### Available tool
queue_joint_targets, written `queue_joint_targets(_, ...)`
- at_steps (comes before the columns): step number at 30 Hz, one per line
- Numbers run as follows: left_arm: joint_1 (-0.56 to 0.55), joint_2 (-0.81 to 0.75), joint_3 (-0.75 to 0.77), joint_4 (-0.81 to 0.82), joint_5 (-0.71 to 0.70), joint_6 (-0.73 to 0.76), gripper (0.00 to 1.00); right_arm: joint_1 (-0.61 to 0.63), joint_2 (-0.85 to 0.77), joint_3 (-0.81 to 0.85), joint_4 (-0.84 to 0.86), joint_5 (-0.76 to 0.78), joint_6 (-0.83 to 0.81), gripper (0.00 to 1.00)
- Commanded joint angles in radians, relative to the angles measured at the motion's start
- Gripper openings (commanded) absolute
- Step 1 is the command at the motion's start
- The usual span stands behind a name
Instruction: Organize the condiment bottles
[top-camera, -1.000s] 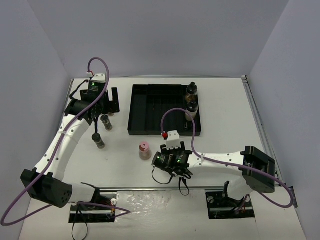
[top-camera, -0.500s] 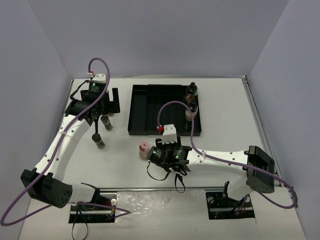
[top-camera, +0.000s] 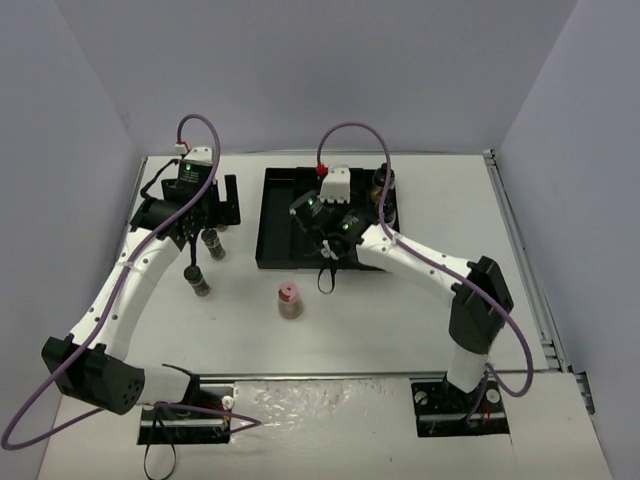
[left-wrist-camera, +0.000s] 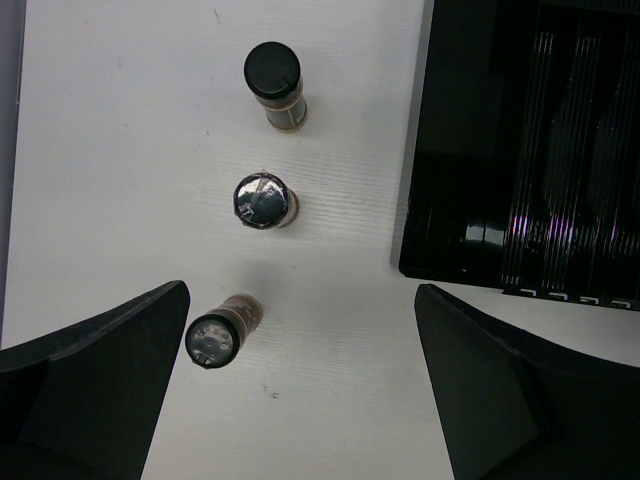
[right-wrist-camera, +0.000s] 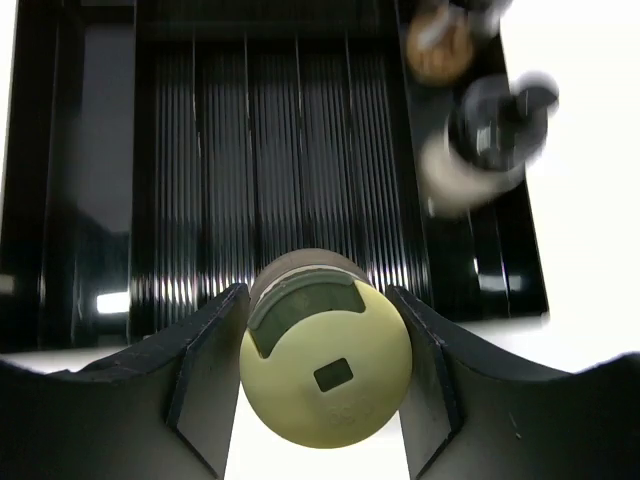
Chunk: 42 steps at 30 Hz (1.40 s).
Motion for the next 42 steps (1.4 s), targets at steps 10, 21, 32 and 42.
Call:
queue_joint_targets(10, -0.008, -0.022, 0.028, 0.039, -0.005, -0.001, 0.94, -0.266, 0.361, 0.608, 0.104, -0.178, -0.271, 0.00)
queue_joint_targets(21, -0.011, -0.022, 0.022, 0.046, 0.004, -0.007, 0.94, -0.394, 0.511, 0.722, 0.204, -0.280, -0.300, 0.00)
queue_joint_targets(32, -0.017, -0.024, 0.022, 0.042, -0.004, -0.005, 0.93, -0.443, 0.604, 0.738, 0.304, -0.328, -0.317, 0.00)
queue_joint_targets(42, -0.017, -0.029, 0.023, 0.040, -0.008, 0.000, 0.93, -0.447, 0.674, 0.758, 0.325, -0.318, -0.336, 0.00)
